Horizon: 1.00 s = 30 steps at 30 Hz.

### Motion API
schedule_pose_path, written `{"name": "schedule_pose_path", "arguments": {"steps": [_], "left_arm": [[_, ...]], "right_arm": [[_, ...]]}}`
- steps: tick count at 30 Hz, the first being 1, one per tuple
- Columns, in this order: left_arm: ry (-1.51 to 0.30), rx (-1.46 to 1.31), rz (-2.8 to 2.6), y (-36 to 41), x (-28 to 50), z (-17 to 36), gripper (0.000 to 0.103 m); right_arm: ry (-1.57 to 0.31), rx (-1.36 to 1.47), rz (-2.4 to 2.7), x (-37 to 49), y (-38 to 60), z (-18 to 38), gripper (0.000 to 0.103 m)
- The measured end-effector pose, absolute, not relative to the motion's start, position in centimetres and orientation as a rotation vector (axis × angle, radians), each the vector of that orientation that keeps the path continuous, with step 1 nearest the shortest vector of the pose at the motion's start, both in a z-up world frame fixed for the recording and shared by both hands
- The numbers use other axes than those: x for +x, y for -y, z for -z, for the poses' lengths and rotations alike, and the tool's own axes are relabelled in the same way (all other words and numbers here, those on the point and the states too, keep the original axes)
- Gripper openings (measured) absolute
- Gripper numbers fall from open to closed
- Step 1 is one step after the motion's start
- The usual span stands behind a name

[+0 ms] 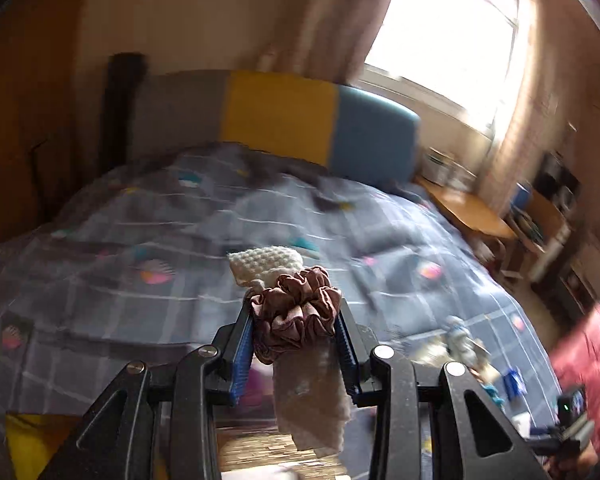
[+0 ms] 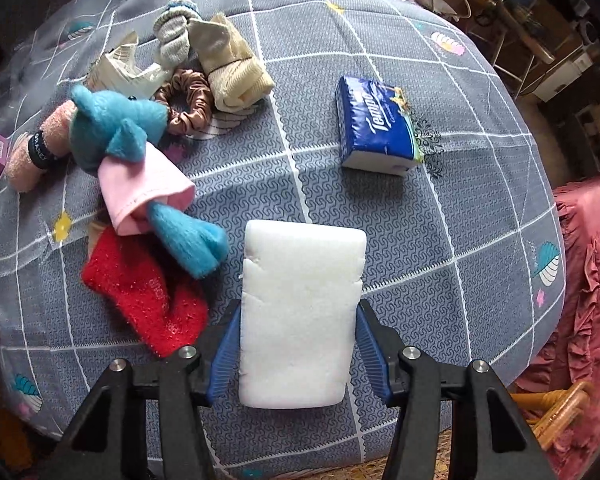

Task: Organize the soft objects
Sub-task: 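Carry the scrunchie into the gold tray and open the left gripper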

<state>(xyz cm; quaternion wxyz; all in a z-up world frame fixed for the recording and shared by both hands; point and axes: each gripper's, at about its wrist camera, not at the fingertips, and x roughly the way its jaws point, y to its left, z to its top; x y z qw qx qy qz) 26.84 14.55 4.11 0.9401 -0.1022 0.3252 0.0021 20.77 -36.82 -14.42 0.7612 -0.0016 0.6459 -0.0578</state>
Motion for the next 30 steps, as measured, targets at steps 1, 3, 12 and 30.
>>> {"name": "schedule_pose_path", "arguments": {"steps": [1, 3, 12, 30], "left_arm": [[-0.661, -0.228, -0.047, -16.7, 26.0, -3.7, 0.037], [-0.670, -0.252, -0.120, -20.2, 24.1, -2.4, 0.037], [-0.828, -0.347, -0.272, -28.0, 14.9, 7.8, 0.037], [-0.878, -0.307, -0.225, -23.9, 6.3, 12.6, 0.066]], "right_arm": [[-1.394, -0.011, 0.127, 20.6, 36.7, 14.1, 0.056], [-1.377, -0.023, 0.135, 20.4, 36.1, 13.5, 0.056], [-1.285, -0.045, 0.181, 19.3, 35.7, 11.1, 0.055], [-0.904, -0.119, 0.002, 19.0, 24.1, 2.3, 0.055]]}}
